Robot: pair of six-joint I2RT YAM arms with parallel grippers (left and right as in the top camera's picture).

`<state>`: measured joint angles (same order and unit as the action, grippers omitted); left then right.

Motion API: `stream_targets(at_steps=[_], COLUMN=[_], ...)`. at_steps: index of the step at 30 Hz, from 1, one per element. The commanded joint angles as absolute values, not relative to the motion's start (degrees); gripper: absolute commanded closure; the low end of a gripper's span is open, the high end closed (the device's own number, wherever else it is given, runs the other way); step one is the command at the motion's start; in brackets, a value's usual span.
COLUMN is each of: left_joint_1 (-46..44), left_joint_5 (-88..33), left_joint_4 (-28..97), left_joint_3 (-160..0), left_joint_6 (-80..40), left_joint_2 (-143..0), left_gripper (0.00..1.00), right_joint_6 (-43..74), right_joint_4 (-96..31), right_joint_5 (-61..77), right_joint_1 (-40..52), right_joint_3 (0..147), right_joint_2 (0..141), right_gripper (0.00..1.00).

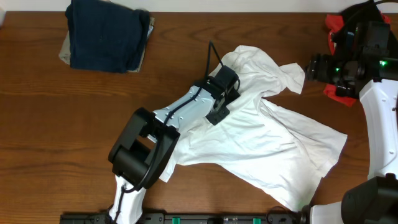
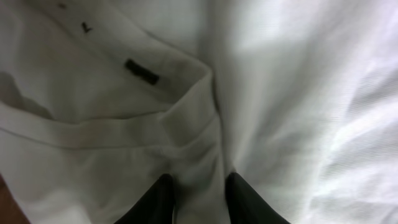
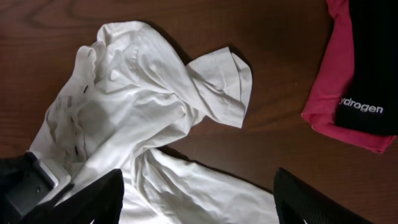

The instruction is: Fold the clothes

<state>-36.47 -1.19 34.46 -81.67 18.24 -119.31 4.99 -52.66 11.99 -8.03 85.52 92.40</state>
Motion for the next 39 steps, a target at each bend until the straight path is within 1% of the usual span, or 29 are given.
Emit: stream_targets(at_steps=[1,6,9,11,12,13,15,22,27,34,39], left_joint_1=[-35.3,-35.0,-35.0,-35.0,-35.0,-35.0,-35.0,-34.8,-32.0,-21.8,-13.1], left_joint_5=[0.1,0.7,0.7,0.7,0.7,0.7,0.6,0.7,3.6,3.9,3.9], left_joint_4=[34.7,35.6,37.3,37.7,37.8,37.8,37.7,37.7,38.2,42.7,45.6], left_joint_3=[-81.3,-81.6,-82.4,-82.4,-82.4,-82.4,-82.4,-82.4,-82.5,-82.6,-82.6], left_joint_6=[18.3,18.3,18.1,18.1,18.1,18.1,17.8,17.2,9.6,2.1,1.6], left_joint_2=[-120.2,-120.0,-119.4,-118.6,-118.3,-118.2,-118.1,-118.1,-115.8,-106.8,-102.7], left_gripper=[0.7,0.71,0.75,0.8,0.81,0.87,0.94,0.94,0.94,0.94,0.94], right_joint_6=[5.1,5.1,5.1,5.1,5.1,5.1,5.1,5.1,5.1,5.1,5.1], right_joint_4=[-52.5,-52.5,-52.5,-52.5,-52.5,-52.5,-52.6,-53.0,-53.0,-53.0,-53.0], right_joint_5=[12.0,12.0,12.0,12.0,12.0,12.0,12.0,12.0,12.0,12.0,12.0], right_joint_1=[-7.7,-7.7,-7.8,-7.7,-7.7,-7.7,-7.7,-7.6,-7.6,-7.4,-7.2], right_joint_3=[85.0,85.0,85.0,85.0,85.0,85.0,85.0,85.0,85.0,85.0,84.9], right_joint_2=[92.3,92.3,92.3,92.3,92.3,92.3,92.3,92.3,92.3,92.3,92.3], right_gripper=[0.25,0.25,0.25,0.25,0.26,0.25,0.25,0.25,0.25,0.25,0.25])
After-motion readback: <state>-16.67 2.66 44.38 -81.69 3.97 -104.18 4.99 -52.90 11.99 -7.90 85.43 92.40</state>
